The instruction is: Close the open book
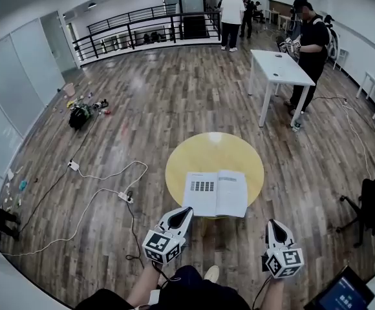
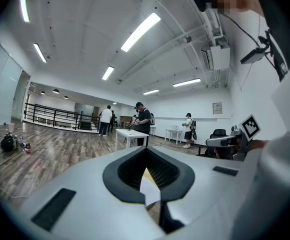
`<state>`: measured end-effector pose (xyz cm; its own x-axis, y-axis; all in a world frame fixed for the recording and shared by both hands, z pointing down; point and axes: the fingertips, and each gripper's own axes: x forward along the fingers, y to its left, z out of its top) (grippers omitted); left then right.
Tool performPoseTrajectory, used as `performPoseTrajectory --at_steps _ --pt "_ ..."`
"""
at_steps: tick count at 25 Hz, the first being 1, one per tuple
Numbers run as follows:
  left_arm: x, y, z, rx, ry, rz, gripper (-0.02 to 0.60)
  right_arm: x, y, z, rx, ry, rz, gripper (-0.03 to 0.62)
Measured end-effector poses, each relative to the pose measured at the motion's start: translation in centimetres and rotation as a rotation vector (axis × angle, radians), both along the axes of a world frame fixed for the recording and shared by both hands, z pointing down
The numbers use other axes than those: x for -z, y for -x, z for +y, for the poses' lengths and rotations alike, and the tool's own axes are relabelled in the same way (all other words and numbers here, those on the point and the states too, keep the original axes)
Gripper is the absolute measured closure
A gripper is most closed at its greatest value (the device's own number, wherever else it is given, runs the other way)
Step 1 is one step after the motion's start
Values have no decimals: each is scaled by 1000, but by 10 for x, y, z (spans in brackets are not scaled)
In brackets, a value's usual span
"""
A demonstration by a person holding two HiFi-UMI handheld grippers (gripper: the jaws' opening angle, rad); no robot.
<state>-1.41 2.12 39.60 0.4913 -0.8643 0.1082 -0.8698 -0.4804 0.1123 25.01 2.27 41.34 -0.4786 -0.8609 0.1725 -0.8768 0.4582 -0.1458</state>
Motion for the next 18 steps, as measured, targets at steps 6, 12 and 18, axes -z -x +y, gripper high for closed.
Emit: performPoseTrajectory --at_steps 6,12,18 --pt "-6 16 -24 30 9 9 583 -7 8 -25 9 18 3 597" --pt "-13 25 -61 3 12 10 583 -8 21 -58 -7 21 17 597" --pt "-14 44 -91 -42 14 4 583 -5 45 -83 -41 19 9 597"
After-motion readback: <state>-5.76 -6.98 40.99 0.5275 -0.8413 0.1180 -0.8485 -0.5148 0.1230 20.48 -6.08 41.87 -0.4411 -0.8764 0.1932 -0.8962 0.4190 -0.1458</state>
